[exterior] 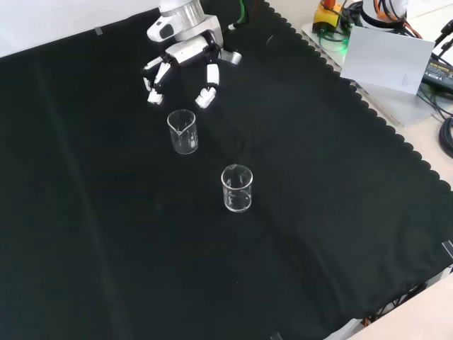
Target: Place the beaker back on the table.
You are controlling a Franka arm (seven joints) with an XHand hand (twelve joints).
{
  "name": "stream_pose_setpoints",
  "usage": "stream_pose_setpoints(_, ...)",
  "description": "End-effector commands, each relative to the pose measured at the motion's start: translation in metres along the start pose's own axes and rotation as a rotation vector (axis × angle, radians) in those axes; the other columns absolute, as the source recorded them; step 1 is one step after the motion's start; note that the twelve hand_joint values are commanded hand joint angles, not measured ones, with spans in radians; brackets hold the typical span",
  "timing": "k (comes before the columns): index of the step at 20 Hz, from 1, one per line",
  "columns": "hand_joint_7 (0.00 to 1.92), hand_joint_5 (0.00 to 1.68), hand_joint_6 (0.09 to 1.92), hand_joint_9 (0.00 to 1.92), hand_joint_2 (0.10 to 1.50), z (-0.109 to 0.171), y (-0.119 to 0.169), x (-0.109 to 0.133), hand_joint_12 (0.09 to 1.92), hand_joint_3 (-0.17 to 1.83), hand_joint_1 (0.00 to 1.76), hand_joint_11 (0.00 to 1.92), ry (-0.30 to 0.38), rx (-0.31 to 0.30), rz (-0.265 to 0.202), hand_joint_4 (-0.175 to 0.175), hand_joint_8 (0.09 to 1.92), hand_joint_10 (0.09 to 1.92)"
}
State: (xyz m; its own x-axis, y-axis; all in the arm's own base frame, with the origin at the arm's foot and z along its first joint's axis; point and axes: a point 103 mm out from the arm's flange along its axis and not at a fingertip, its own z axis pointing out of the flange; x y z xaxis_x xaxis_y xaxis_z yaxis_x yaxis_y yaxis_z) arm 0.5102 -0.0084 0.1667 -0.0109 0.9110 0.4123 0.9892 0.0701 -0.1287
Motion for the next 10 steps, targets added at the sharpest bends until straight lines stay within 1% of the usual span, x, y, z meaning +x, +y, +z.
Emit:
stream_pose_setpoints(1, 0.59, 0.43, 0.28, 0.68, 0.53, -0.006, -0.008, 0.004, 1.22, 0.61, 0.95, 0.0, -0.022, 0.016, 0.011, -0.044, 0.09, 0.09)
stream_pose_setpoints(8, 0.59, 0.42, 0.27, 0.67, 0.53, -0.015, -0.014, 0.011, 1.22, 0.61, 0.95, 0.0, -0.037, 0.014, 0.005, -0.043, 0.09, 0.09)
stream_pose_setpoints(9, 0.59, 0.42, 0.26, 0.67, 0.53, -0.017, -0.013, 0.008, 1.22, 0.61, 0.95, 0.0, -0.027, 0.015, 0.005, -0.043, 0.09, 0.09)
stream_pose_setpoints(10, 0.59, 0.42, 0.26, 0.67, 0.53, -0.018, -0.014, 0.007, 1.22, 0.61, 0.95, 0.0, -0.031, 0.013, 0.006, -0.043, 0.09, 0.09)
